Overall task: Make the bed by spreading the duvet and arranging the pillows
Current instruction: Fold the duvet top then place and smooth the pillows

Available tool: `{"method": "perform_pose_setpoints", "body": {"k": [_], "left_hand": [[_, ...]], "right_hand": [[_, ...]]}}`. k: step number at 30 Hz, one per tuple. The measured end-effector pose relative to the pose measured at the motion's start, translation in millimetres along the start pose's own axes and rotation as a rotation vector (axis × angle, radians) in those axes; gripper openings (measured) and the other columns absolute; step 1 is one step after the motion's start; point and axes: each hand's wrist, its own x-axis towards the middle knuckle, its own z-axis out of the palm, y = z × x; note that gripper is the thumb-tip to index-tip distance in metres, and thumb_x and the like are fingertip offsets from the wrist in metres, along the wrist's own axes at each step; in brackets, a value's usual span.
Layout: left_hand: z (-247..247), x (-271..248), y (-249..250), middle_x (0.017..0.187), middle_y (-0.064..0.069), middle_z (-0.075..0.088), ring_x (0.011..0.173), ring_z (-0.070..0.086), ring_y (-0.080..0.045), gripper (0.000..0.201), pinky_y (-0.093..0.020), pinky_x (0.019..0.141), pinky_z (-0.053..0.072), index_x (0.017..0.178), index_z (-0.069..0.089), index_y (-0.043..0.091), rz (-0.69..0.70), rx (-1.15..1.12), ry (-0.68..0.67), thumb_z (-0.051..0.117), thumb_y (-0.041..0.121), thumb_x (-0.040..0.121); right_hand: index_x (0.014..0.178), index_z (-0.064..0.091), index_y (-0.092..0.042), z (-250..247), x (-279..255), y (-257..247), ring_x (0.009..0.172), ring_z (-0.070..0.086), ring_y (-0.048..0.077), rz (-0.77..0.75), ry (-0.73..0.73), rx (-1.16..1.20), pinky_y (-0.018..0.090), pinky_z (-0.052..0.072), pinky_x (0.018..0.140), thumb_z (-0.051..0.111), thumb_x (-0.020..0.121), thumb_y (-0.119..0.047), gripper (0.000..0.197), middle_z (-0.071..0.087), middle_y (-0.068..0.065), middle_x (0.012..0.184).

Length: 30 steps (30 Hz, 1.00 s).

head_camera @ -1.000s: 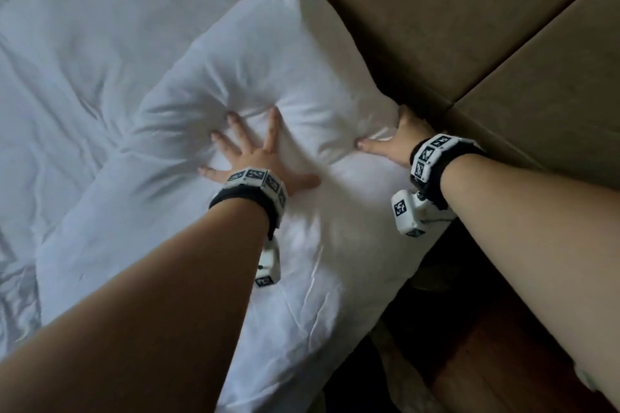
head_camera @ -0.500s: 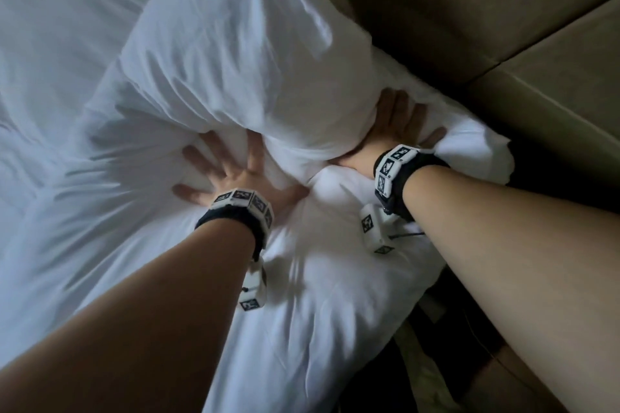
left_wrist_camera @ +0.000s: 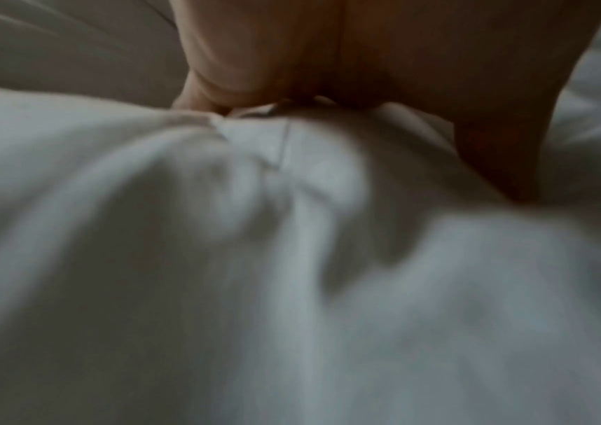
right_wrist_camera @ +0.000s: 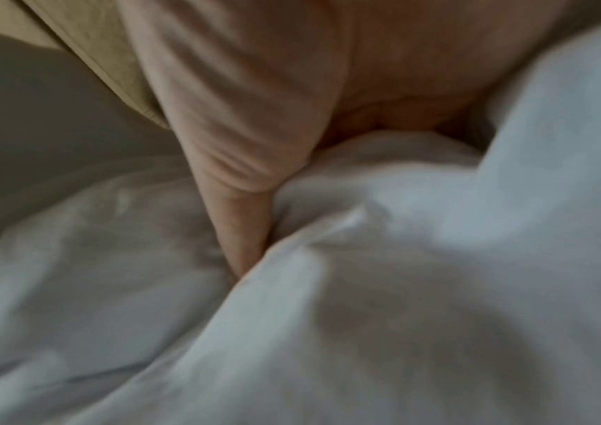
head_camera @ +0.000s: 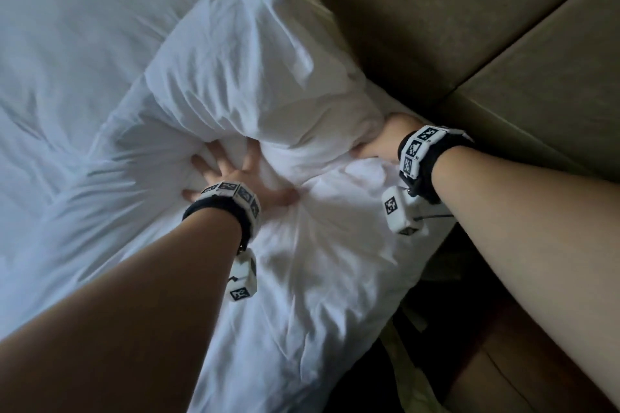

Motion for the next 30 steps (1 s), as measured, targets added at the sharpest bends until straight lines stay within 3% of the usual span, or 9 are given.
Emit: {"method": "perform_pose_setpoints", "body": {"k": [5, 7, 10, 13, 16, 20, 24, 27, 30], "left_hand": [[-15, -26, -14, 0.169, -0.013, 0.006, 0.153, 0.014, -0.039, 0.091, -0.056, 0.121, 0.025, 0.155, 0.025, 0.047, 0.092, -0.191, 0.125, 0.06, 0.079, 0.077], [-13, -44, -16, 0.159, -0.013, 0.038, 0.144, 0.039, -0.033, 0.076, -0.044, 0.118, 0.035, 0.149, 0.047, 0.028, 0.108, -0.36, 0.154, 0.056, 0.072, 0.088], [-20, -87, -13, 0.128, -0.006, 0.067, 0.121, 0.062, -0.029, 0.061, -0.038, 0.099, 0.048, 0.126, 0.066, 0.02, 0.119, -0.564, 0.18, 0.052, 0.07, 0.092], [-33, -130, -13, 0.095, -0.011, 0.071, 0.097, 0.066, -0.034, 0.062, -0.041, 0.082, 0.048, 0.094, 0.068, 0.008, 0.21, -0.615, 0.129, 0.041, 0.062, 0.101], [-44, -168, -23, 0.103, -0.016, 0.072, 0.098, 0.068, -0.037, 0.07, -0.051, 0.094, 0.054, 0.091, 0.067, 0.01, 0.217, -0.916, 0.072, 0.046, 0.077, 0.088], [-61, -226, -60, 0.118, -0.01, 0.068, 0.107, 0.068, -0.03, 0.061, -0.053, 0.098, 0.055, 0.109, 0.059, 0.021, 0.121, -1.244, -0.019, 0.049, 0.077, 0.089], [-62, -288, -128, 0.127, -0.005, 0.064, 0.113, 0.064, -0.029, 0.088, -0.052, 0.093, 0.056, 0.124, 0.057, 0.022, 0.12, -1.4, -0.065, 0.055, 0.089, 0.067], [-42, -329, -192, 0.13, -0.003, 0.064, 0.114, 0.065, -0.03, 0.109, -0.049, 0.085, 0.059, 0.132, 0.059, 0.024, 0.147, -1.467, -0.029, 0.067, 0.091, 0.046], [-8, -376, -261, 0.12, -0.009, 0.071, 0.108, 0.069, -0.029, 0.1, -0.05, 0.089, 0.059, 0.126, 0.066, 0.016, 0.154, -1.537, 0.057, 0.083, 0.077, 0.048]], "right_hand": [[0.125, 0.063, -0.017, -13, -32, -1, 0.111, 0.062, 0.035, 0.006, -0.03, -0.024, 0.039, 0.052, 0.094, 0.074, 0.058, -0.064, 0.083, 0.062, 0.016, 0.124], [0.115, 0.065, -0.012, -19, -52, -9, 0.098, 0.064, 0.033, -0.03, -0.082, -0.012, 0.034, 0.053, 0.082, 0.079, 0.066, -0.049, 0.063, 0.066, 0.014, 0.111], [0.106, 0.067, -0.01, -33, -87, -24, 0.082, 0.064, 0.031, -0.098, -0.066, -0.036, 0.031, 0.052, 0.071, 0.074, 0.072, -0.047, 0.051, 0.067, 0.012, 0.093], [0.097, 0.069, -0.009, -48, -134, -45, 0.07, 0.064, 0.029, -0.177, -0.049, -0.042, 0.03, 0.049, 0.06, 0.065, 0.074, -0.05, 0.048, 0.067, 0.009, 0.08], [0.096, 0.066, -0.005, -61, -190, -69, 0.068, 0.067, 0.03, -0.245, -0.028, 0.011, 0.028, 0.049, 0.055, 0.065, 0.086, -0.037, 0.034, 0.069, 0.012, 0.081], [0.13, 0.054, -0.013, -61, -267, -105, 0.091, 0.065, 0.03, -0.372, -0.023, 0.111, 0.036, 0.055, 0.078, 0.067, 0.09, -0.029, 0.045, 0.066, 0.011, 0.108], [0.145, 0.043, -0.02, -39, -357, -144, 0.113, 0.061, 0.03, -0.506, -0.041, 0.148, 0.04, 0.052, 0.095, 0.069, 0.088, -0.029, 0.064, 0.059, 0.009, 0.135], [0.144, 0.043, -0.02, -10, -431, -176, 0.113, 0.061, 0.027, -0.623, -0.068, 0.1, 0.036, 0.051, 0.094, 0.072, 0.087, -0.025, 0.064, 0.059, 0.005, 0.132], [0.141, 0.045, -0.017, 28, -516, -204, 0.105, 0.062, 0.024, -0.718, -0.075, 0.025, 0.037, 0.055, 0.09, 0.071, 0.085, -0.017, 0.062, 0.061, 0.004, 0.118]]}}
